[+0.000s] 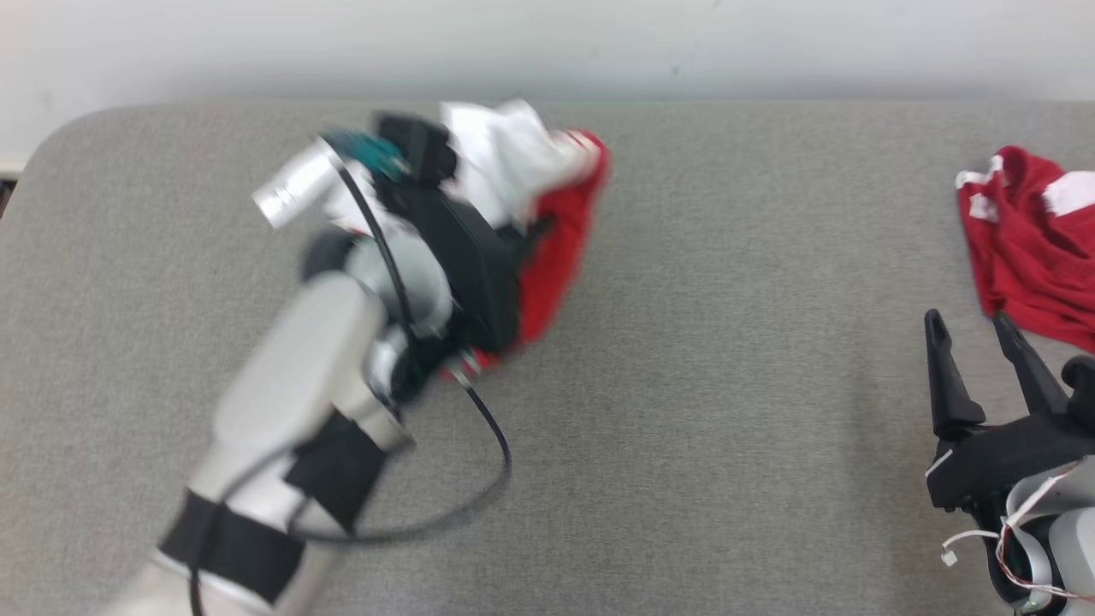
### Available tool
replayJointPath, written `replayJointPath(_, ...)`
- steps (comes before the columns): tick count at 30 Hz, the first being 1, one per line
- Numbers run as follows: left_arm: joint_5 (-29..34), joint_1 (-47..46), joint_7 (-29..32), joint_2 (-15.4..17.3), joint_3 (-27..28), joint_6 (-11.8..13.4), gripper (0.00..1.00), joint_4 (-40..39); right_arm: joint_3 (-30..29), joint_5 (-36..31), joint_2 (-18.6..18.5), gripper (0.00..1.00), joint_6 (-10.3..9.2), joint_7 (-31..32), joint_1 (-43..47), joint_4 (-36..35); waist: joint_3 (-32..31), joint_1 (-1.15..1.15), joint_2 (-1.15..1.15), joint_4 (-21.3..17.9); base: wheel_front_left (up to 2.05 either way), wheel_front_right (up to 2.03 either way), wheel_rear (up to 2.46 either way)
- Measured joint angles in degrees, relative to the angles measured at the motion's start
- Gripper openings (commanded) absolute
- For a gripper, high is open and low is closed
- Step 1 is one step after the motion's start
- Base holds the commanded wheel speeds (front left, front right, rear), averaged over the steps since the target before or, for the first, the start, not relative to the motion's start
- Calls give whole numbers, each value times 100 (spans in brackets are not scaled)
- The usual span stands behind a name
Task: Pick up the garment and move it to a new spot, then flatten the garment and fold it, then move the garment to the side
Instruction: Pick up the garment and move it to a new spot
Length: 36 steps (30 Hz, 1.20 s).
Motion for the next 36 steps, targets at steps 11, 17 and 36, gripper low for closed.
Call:
replayJointPath(11, -510, 1259, -320, 25, -1421, 0, 0, -1447, -151, 97, 37, 100, -30, -189, 482, -11, -293, 0, 0, -220, 0, 0, 0)
replayJointPath(17, -353, 1742, -501, 36, -1991, 0, 0, -1184, -110, 129, 65, 100, -43, -236, 518, -24, -310, 0, 0, -268, 0, 0, 0)
replayJointPath(36, -375, 2405, -1681, 96, -2476, 226, 100, -1234, -36, 130, 147, 100, -18, -305, 669, 102, -714, 0, 0, -257, 0, 0, 0)
